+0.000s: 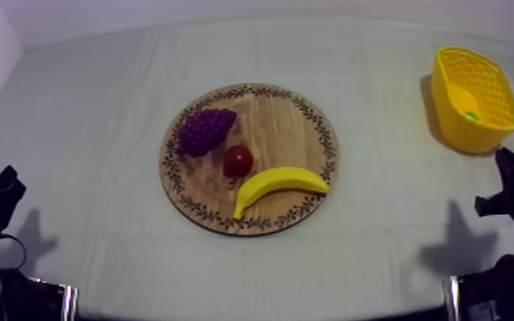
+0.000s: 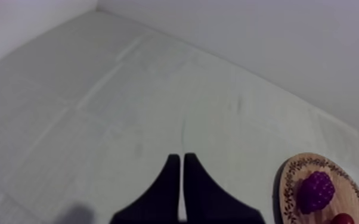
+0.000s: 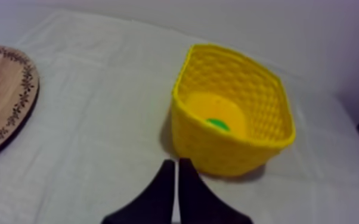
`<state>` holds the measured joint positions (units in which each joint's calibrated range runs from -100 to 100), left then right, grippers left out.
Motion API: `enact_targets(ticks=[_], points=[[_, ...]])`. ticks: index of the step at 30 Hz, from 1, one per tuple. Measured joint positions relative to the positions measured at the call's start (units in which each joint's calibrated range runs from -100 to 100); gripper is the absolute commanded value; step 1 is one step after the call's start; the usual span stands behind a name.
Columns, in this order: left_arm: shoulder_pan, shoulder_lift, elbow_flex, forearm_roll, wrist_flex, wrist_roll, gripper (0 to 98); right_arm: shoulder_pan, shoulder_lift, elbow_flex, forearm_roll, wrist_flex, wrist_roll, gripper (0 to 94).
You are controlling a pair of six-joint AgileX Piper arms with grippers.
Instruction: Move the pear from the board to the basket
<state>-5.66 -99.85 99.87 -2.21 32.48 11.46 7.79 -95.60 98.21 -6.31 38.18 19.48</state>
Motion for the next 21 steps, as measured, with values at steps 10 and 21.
enact_targets(ticks=[10, 21], points=[[0.0, 0.0, 0.0, 0.00, 0.0, 0.0, 0.1, 0.1, -0.1, 1.4, 5.0, 0.7, -12.5, 0.5], [0.0, 0.0, 0.0, 0.00, 0.0, 0.0, 0.1, 0.1, -0.1, 1.4, 5.1, 0.4, -7.9, 0.3]])
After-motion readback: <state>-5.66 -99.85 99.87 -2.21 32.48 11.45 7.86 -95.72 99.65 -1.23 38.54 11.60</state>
